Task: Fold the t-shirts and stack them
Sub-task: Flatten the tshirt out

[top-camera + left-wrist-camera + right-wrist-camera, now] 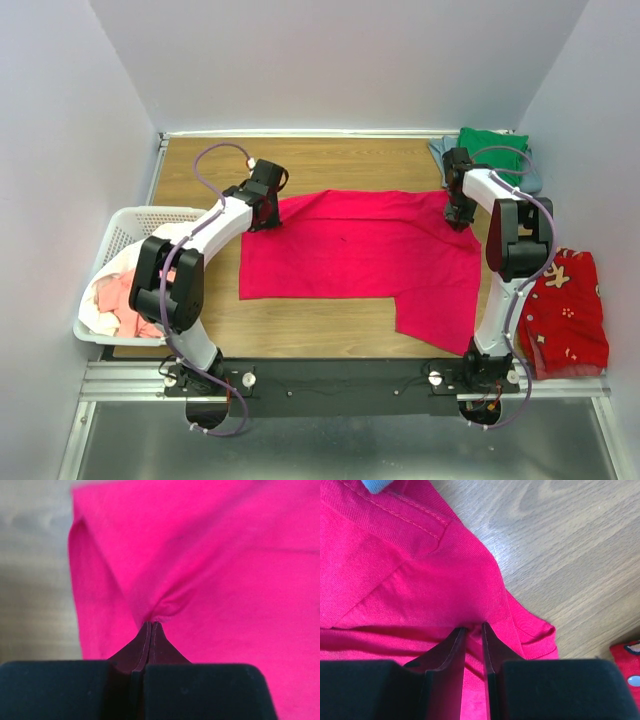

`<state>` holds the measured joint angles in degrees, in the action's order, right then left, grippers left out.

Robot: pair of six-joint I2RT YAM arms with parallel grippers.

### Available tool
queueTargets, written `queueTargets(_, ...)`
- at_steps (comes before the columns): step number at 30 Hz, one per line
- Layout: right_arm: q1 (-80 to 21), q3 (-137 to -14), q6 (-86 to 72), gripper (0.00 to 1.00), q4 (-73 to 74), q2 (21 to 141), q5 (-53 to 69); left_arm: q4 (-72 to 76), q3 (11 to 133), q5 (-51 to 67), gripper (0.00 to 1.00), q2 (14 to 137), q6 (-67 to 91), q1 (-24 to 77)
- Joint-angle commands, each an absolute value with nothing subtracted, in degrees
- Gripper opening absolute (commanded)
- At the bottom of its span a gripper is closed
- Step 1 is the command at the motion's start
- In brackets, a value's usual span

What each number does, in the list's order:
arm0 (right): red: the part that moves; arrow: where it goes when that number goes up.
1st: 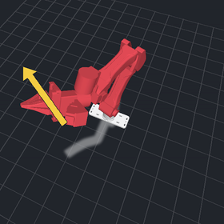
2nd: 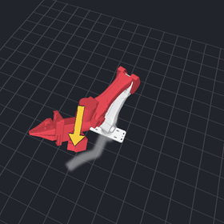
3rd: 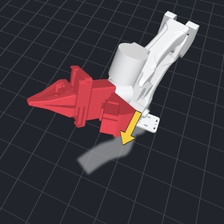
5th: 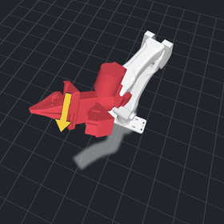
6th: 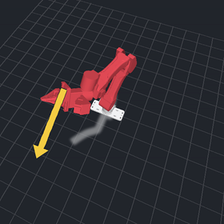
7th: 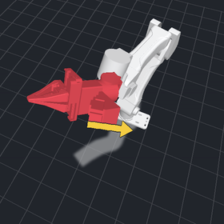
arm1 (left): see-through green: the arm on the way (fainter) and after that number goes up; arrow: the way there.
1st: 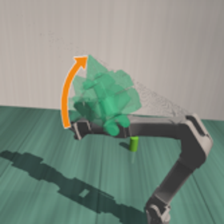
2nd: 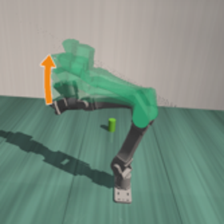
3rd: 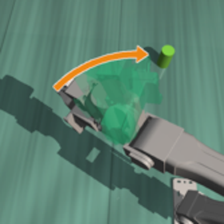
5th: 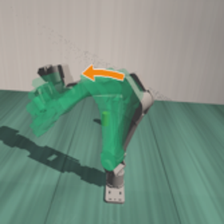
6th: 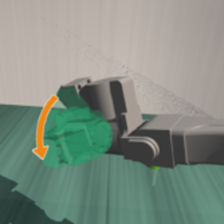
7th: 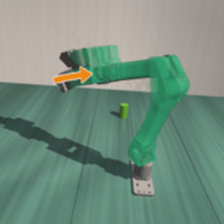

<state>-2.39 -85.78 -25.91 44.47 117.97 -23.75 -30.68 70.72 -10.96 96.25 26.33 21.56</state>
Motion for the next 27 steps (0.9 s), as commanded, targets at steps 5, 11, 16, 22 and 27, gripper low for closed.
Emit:
queueTargets(5,-1.8,-85.7,-26.1,0.25,45.1,119.3,-22.5,-35.2,66.1,-19.2,0.0,99.3,34.2,21.4)
queueTargets(11,-1.8,-86.0,-26.2,0.22,45.1,118.3,-22.6,-34.2,69.1,-19.6,0.0,99.4,34.3,21.4)
queueTargets(16,-1.8,-86.0,-26.3,0.2,45.1,117.3,-22.9,-35.2,72.3,-21.2,0.0,100.0,34.4,21.4)
queueTargets(22,-1.8,-85.3,-26.7,0.21,44.9,114.4,-23.1,-35.3,75.1,-21.7,0.0,100.5,34.3,21.4)
queueTargets(27,-1.8,-86.6,-26.1,0.03,44.6,112.3,-21.5,-35.2,75.5,-21.7,0.0,101.0,33.9,21.4)
